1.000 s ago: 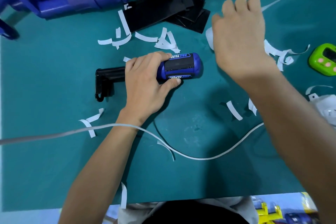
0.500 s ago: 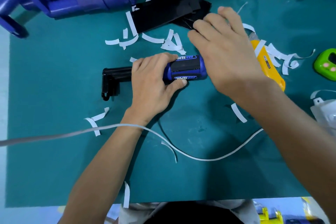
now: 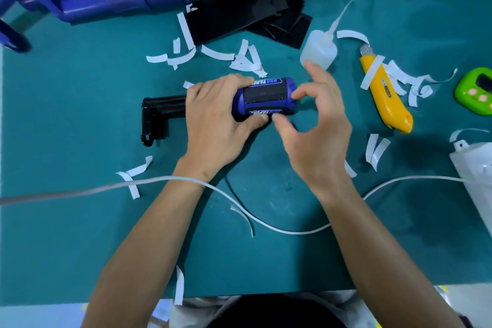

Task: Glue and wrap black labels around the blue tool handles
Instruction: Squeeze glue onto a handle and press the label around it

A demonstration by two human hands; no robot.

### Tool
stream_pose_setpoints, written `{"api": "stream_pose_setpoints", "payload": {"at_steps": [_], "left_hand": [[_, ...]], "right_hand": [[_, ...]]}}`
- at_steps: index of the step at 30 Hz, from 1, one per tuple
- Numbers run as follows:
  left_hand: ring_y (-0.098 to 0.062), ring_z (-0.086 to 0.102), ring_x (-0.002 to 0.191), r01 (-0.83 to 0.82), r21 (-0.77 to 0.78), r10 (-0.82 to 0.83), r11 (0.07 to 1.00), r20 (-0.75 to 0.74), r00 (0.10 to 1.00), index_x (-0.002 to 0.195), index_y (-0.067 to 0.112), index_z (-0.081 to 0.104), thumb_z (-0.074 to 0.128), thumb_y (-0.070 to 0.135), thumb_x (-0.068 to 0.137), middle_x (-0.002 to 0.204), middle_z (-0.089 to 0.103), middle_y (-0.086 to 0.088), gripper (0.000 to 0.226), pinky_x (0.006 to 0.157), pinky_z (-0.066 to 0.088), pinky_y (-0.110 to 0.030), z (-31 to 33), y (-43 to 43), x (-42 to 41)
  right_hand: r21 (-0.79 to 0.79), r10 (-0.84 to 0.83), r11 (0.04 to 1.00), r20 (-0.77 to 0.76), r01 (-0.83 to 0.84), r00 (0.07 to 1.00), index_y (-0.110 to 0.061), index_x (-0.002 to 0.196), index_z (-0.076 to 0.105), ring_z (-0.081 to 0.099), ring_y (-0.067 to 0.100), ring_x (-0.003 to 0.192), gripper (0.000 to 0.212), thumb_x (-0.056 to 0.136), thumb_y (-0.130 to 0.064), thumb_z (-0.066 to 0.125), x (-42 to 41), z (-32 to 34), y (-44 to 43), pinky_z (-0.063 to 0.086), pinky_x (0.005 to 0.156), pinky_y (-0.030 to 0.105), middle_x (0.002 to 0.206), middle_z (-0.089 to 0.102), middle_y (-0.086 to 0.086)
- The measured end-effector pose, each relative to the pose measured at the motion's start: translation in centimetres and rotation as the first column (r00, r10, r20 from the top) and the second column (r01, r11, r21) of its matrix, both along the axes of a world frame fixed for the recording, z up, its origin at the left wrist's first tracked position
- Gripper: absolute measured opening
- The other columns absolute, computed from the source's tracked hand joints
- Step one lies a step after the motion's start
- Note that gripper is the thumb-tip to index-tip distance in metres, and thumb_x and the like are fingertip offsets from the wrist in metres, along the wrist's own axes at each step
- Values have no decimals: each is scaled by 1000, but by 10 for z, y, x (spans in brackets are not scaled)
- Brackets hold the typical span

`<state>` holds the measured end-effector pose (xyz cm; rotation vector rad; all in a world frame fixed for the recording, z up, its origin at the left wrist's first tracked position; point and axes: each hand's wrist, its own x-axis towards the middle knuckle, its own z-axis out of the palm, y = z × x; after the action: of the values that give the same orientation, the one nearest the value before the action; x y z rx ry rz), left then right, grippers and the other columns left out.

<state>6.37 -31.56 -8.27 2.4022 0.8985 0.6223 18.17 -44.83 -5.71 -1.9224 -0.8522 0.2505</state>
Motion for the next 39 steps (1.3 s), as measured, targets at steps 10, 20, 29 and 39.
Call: {"api": "stream_pose_setpoints", "payload": {"at_steps": [10, 20, 29, 39], "left_hand": [[-13, 60, 108, 5, -12, -6, 1000, -18, 1000, 120, 26, 64, 84, 54, 72, 118, 69, 16, 59, 98, 25, -23, 2, -1, 0], [-12, 60, 109, -4, -20, 3, 1000, -27, 1000, 120, 26, 63, 86, 52, 71, 118, 69, 16, 60, 103, 22, -16, 3, -2, -1], [-8, 58, 107, -6, -30, 7, 1000, 7, 1000, 118, 31, 60, 79, 54, 75, 114, 66, 21, 53, 103, 23, -17, 4, -4, -1], [-9, 58, 107, -2, -27, 2, 1000, 13, 1000, 119, 32, 60, 74, 53, 84, 116, 67, 20, 44, 102, 24, -19, 2, -3, -1]], "right_hand": [[3, -19, 1000, 167, 19, 986, -7, 83, 79, 58, 32, 113, 5, 81, -6, 84, 10, -3, -1, 50, 98, 41, 124, 66, 9], [81, 48, 995, 18, -50, 999, -2, 83, 68, 58, 18, 121, 9, 88, 4, 71, 6, -14, 4, 50, 103, 44, 127, 58, -2], [93, 23, 995, 79, -31, 997, -3, 82, 65, 55, 12, 116, 11, 88, 4, 70, 6, -17, 7, 43, 103, 25, 125, 56, -9], [98, 20, 995, 155, -35, 988, -5, 81, 60, 53, 17, 110, 13, 90, 2, 67, 6, -20, 10, 36, 100, 15, 122, 55, -7]]}}
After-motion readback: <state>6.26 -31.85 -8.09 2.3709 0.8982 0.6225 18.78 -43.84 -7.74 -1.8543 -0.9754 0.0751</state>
